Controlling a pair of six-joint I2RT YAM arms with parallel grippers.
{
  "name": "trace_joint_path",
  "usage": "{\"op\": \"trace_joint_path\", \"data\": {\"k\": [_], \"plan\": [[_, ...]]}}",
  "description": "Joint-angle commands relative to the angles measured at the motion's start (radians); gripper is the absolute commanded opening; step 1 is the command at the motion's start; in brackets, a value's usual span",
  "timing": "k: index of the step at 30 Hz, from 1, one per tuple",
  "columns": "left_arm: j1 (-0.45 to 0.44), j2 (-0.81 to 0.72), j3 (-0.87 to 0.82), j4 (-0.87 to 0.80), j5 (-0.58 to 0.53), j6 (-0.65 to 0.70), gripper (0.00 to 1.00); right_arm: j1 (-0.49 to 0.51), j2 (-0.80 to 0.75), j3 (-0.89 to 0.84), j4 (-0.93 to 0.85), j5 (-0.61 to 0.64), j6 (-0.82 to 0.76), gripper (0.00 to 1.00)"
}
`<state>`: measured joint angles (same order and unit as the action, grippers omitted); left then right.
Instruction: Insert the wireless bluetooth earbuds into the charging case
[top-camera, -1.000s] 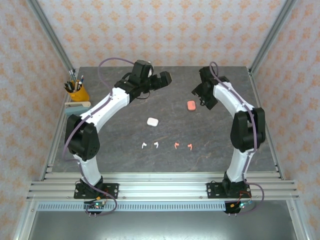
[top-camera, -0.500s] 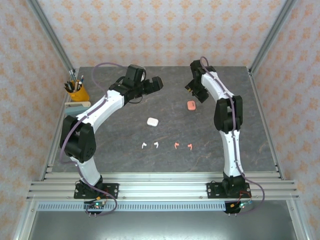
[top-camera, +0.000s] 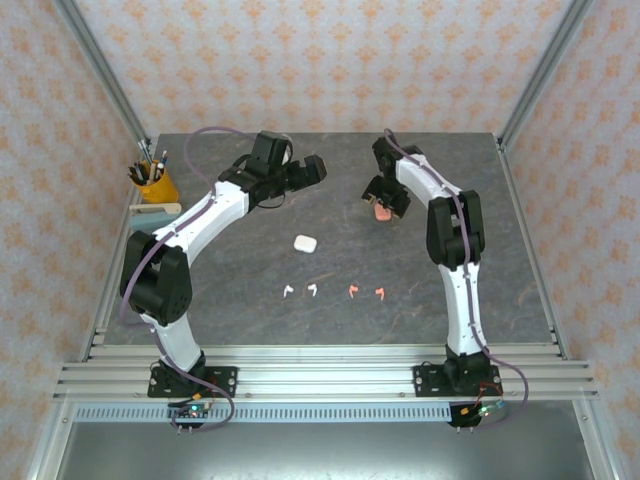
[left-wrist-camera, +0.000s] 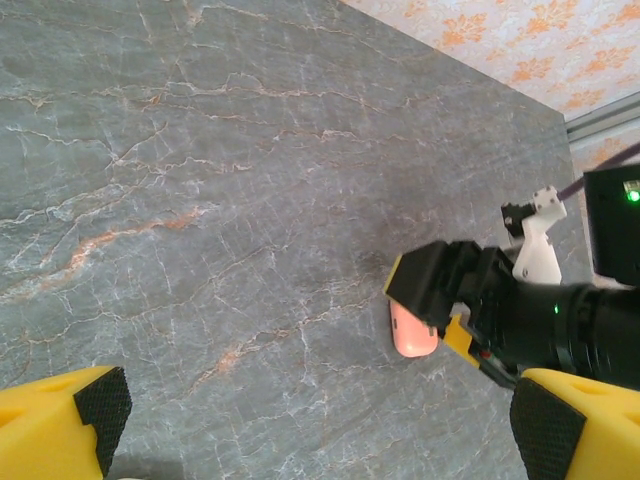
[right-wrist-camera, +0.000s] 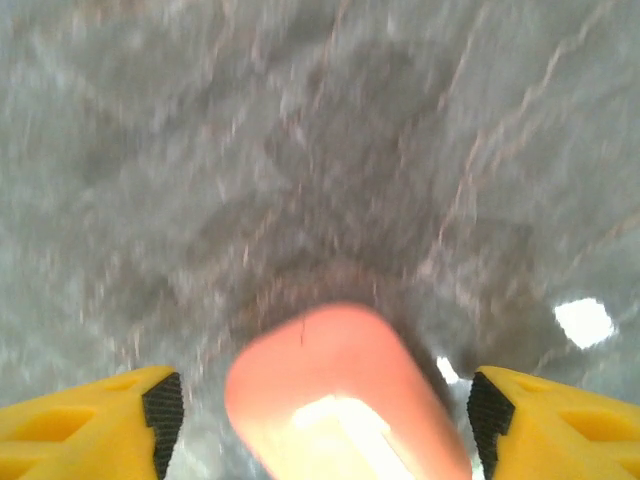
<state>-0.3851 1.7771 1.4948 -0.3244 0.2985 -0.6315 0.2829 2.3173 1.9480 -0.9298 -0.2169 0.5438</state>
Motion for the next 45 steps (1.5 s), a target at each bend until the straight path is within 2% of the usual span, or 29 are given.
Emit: {"op": "trace_joint_path", "data": {"k": [1,6,9,17,23,31,45], "plan": [[0.004,-0.038,-0.016,0.025,-0.001,-0.006,1.00,0.034,-0.058,-0.091,0.052,-0.050,-0.042,0.74],[0.003,-0.043,-0.029,0.034,0.003,-0.014,1.00,0.063,-0.133,-0.207,0.114,-0.050,-0.042,0.71],[0.003,-0.048,-0.039,0.039,0.007,-0.019,1.00,0.064,-0.142,-0.221,0.106,-0.007,-0.040,0.72],[0.003,-0.069,-0.057,0.037,0.002,-0.011,1.00,0.049,-0.133,-0.157,0.069,0.056,0.040,0.76],[0.003,-0.074,-0.064,0.038,-0.001,-0.004,1.00,0.032,-0.129,-0.115,0.078,0.042,0.170,0.76],[0.003,-0.070,-0.067,0.044,-0.002,0.004,1.00,0.010,-0.065,-0.031,-0.004,0.012,0.350,0.77],[0.003,-0.058,-0.079,0.068,0.005,0.000,1.00,0.008,-0.011,-0.008,-0.046,0.000,0.409,0.78]]}}
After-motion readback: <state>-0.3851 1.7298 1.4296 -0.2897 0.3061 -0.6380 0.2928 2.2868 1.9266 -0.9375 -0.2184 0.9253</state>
